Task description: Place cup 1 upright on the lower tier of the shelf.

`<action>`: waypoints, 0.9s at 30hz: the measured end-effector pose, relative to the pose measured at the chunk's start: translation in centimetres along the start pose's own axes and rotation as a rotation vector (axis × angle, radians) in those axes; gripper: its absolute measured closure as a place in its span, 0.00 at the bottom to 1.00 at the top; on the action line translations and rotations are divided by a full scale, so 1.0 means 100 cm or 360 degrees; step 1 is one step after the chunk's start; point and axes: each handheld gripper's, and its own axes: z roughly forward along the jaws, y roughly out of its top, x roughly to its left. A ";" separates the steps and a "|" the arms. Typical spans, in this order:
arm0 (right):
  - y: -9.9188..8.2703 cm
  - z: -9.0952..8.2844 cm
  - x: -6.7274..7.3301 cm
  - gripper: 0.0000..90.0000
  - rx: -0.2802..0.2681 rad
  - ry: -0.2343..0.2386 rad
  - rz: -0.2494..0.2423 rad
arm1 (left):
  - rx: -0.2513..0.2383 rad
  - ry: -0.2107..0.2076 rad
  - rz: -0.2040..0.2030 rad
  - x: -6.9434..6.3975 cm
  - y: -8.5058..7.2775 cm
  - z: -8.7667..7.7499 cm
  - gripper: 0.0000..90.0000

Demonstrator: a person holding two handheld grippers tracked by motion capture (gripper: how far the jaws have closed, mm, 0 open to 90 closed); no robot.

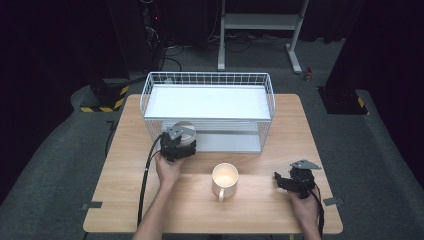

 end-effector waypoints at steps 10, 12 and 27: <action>0.000 0.000 0.000 0.25 0.0000 0.0000 -0.0001 | -0.0048 0.0004 -0.0007 0.002 -0.001 0.005 0.21; 0.000 0.000 0.000 0.25 -0.0001 0.0000 -0.0003 | -0.0048 0.0004 -0.0008 0.002 -0.001 0.005 0.21; 0.000 0.000 0.000 0.25 0.0000 -0.0001 -0.0007 | 0.0014 -0.0015 -0.0021 0.004 -0.001 0.001 0.13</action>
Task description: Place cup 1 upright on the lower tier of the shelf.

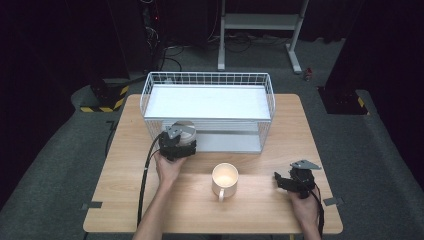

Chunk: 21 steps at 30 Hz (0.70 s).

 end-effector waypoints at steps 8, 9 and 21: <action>0.000 0.000 0.000 0.25 0.0001 0.0000 0.0001 | 0.0025 -0.0012 -0.0001 -0.002 -0.005 -0.007 0.16; 0.000 0.000 0.000 0.25 0.0001 0.0000 0.0001 | 0.0025 -0.0012 -0.0001 -0.002 -0.005 -0.007 0.17; 0.000 0.000 0.000 0.25 0.0001 0.0000 0.0005 | 0.0096 0.0062 -0.0008 -0.005 -0.021 -0.015 0.28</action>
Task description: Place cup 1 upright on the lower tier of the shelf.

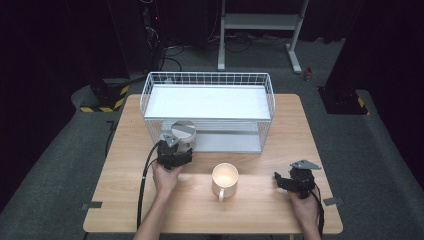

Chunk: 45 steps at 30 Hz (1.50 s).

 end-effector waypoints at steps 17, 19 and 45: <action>0.000 0.000 0.000 0.25 0.0000 0.0002 0.0000 | 0.0017 0.0040 -0.0014 -0.005 0.001 0.010 0.36; 0.000 0.000 0.000 0.25 0.0001 0.0001 0.0002 | 0.0013 0.0040 -0.0029 -0.005 0.000 0.012 0.36; 0.000 0.000 0.000 0.25 -0.0002 0.0001 -0.0001 | 0.0026 0.0058 -0.0090 0.006 0.007 0.036 0.43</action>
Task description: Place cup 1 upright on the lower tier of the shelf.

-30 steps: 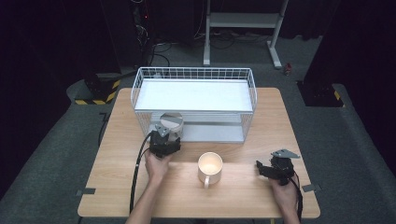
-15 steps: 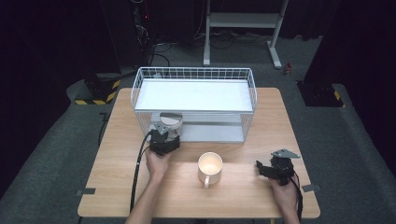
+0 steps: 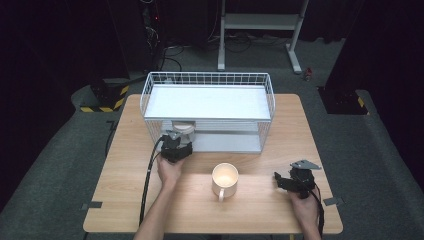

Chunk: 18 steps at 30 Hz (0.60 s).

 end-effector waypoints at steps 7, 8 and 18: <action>0.000 0.000 0.000 0.25 0.0000 0.0000 -0.0001 | 0.0028 0.0019 0.0021 0.001 0.001 0.007 0.44; 0.000 0.000 0.000 0.25 0.0001 0.0001 0.0001 | 0.0031 0.0017 0.0017 0.001 0.003 0.008 0.44; 0.000 0.000 0.000 0.25 0.0000 0.0001 0.0001 | 0.0026 0.0028 0.0016 0.001 0.006 0.015 0.45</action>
